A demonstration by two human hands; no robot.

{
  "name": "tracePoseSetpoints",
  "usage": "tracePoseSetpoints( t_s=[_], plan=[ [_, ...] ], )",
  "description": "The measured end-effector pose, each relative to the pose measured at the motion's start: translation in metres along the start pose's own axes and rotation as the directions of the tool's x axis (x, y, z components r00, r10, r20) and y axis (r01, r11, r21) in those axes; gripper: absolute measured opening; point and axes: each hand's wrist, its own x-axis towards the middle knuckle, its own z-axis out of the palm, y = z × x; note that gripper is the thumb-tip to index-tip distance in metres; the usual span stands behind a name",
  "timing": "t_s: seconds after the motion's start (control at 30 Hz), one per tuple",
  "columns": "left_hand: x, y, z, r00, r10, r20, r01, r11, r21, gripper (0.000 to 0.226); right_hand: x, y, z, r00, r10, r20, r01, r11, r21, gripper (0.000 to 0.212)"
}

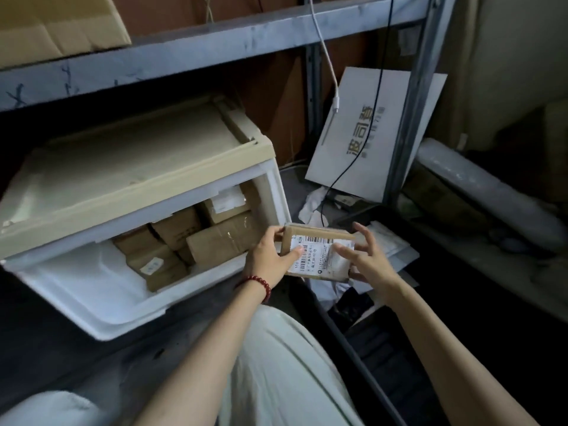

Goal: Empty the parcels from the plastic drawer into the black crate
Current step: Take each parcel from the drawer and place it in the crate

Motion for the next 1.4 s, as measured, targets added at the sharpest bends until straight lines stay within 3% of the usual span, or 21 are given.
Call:
tracePoseSetpoints(
  t_s=[0.23, 0.53, 0.7, 0.83, 0.97, 1.13, 1.3, 1.4],
  plan=[
    [0.032, 0.020, 0.064, 0.973, 0.064, 0.220, -0.111, 0.972, 0.207, 0.057, 0.000, 0.055, -0.039, 0.970, 0.178, -0.166, -0.168, 0.983, 0.070, 0.032],
    [0.051, -0.009, 0.105, 0.923, -0.051, 0.382, -0.104, 0.921, 0.375, 0.072, 0.009, 0.097, -0.034, 0.913, 0.360, -0.190, -0.329, 0.928, 0.176, 0.034],
    [0.060, -0.026, 0.110, 0.909, -0.043, 0.415, -0.114, 0.931, 0.347, 0.065, 0.020, 0.105, -0.020, 0.892, 0.413, -0.186, -0.376, 0.904, 0.205, 0.035],
    [0.061, -0.035, 0.111, 0.935, -0.004, 0.354, -0.170, 0.872, 0.458, 0.058, 0.032, 0.102, -0.002, 0.903, 0.404, -0.145, -0.368, 0.902, 0.224, 0.037],
    [0.060, -0.040, 0.110, 0.944, -0.017, 0.331, -0.197, 0.774, 0.602, 0.056, 0.041, 0.102, 0.003, 0.886, 0.400, -0.236, -0.362, 0.913, 0.186, 0.036],
    [0.061, -0.047, 0.109, 0.912, -0.076, 0.404, -0.208, 0.763, 0.612, 0.064, 0.045, 0.108, 0.000, 0.895, 0.358, -0.267, -0.362, 0.932, 0.034, 0.034],
    [0.055, -0.048, 0.110, 0.862, -0.163, 0.479, -0.175, 0.793, 0.584, 0.075, 0.036, 0.101, -0.007, 0.937, 0.291, -0.191, -0.331, 0.916, -0.227, 0.043],
    [0.046, -0.050, 0.105, 0.901, -0.088, 0.425, -0.188, 0.804, 0.564, 0.073, 0.029, 0.091, -0.010, 0.953, 0.273, -0.128, -0.301, 0.897, -0.323, 0.048]
  ],
)
